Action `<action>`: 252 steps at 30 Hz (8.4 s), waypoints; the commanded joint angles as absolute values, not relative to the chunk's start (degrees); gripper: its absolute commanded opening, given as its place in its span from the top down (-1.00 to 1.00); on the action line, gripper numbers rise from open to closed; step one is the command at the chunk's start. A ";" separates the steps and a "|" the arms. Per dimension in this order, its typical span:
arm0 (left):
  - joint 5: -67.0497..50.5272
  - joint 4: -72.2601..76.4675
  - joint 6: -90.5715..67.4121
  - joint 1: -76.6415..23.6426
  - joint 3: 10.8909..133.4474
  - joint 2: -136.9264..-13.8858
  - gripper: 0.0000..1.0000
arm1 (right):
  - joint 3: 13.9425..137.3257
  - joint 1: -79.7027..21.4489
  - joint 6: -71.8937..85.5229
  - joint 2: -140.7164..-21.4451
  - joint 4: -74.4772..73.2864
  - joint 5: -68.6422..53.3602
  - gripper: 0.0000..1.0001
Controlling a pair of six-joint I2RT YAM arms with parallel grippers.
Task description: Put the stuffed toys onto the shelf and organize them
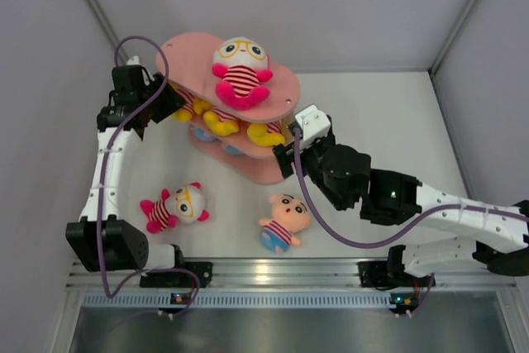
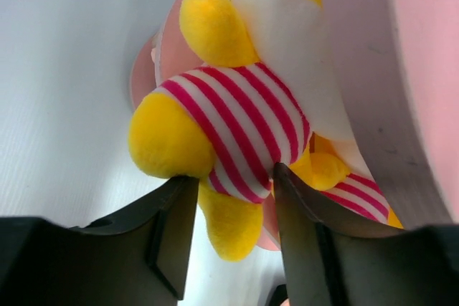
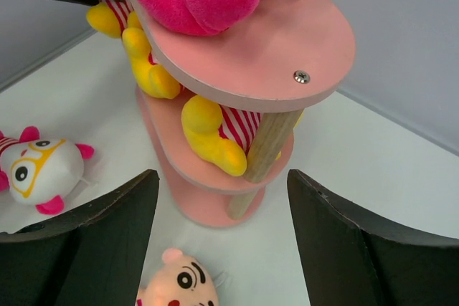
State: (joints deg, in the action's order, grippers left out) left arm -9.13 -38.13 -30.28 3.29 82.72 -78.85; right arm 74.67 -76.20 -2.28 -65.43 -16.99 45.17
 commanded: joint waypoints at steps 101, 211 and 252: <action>8.44 -51.24 14.24 6.68 54.32 -48.16 -0.41 | 45.18 -95.54 25.92 -89.01 -19.60 37.44 -0.31; 5.71 -51.33 15.20 7.38 54.93 -47.11 -0.40 | 90.09 -65.75 -37.27 -113.82 -26.89 30.76 1.00; -9.85 -56.08 50.97 7.29 41.31 -54.22 -0.69 | 83.06 -66.97 -32.25 -103.98 -21.36 34.72 -0.34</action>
State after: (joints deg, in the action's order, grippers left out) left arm -9.63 -54.61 41.19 7.07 43.09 -52.18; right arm 82.06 -65.71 -33.19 -112.22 -23.99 31.07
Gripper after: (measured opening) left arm 0.853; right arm 0.667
